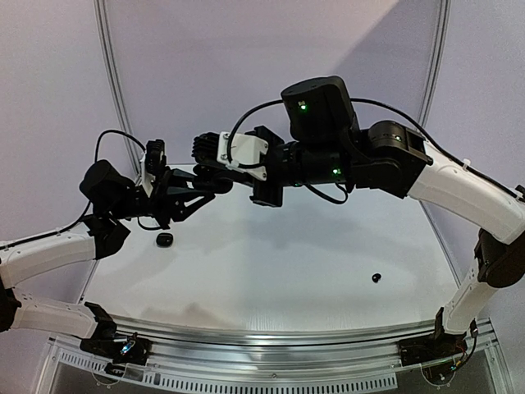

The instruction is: Insert the wireless bluetooth earbuds into the charging case

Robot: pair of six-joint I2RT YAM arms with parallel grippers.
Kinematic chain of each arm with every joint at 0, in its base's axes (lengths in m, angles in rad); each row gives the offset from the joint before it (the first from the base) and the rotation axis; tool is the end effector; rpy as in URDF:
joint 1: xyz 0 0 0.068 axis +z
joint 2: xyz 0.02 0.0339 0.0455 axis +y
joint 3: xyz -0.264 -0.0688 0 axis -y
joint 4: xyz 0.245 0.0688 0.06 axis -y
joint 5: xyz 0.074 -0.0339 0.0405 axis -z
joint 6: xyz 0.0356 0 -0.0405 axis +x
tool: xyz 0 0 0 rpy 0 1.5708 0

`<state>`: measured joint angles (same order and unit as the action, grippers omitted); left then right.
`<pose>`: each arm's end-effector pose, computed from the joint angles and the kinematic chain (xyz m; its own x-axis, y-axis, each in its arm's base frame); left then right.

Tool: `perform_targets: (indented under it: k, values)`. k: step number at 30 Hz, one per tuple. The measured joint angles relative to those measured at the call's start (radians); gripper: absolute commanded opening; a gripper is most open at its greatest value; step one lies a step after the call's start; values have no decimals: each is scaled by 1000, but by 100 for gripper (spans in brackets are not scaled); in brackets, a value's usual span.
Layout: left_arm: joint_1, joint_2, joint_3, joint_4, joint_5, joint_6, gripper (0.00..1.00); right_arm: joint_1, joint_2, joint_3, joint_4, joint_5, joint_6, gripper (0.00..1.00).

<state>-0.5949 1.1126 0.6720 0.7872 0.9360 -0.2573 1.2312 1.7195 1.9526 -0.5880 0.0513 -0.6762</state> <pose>0.1826 -0.1582 0.3324 0.0279 -0.2011 -0.9792 0.9996 0.0161 0.0252 0.1304 0.3637 0.4515 0.4890 -0.4921 -0.7202 -0.7944 0.0898 -0.6007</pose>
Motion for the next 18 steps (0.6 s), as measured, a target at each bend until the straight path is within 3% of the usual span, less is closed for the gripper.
perform_targets:
  k: [18]
  values:
    - [0,0,0,-1,26,18,0,4,9,40,-59,-16,-62,0]
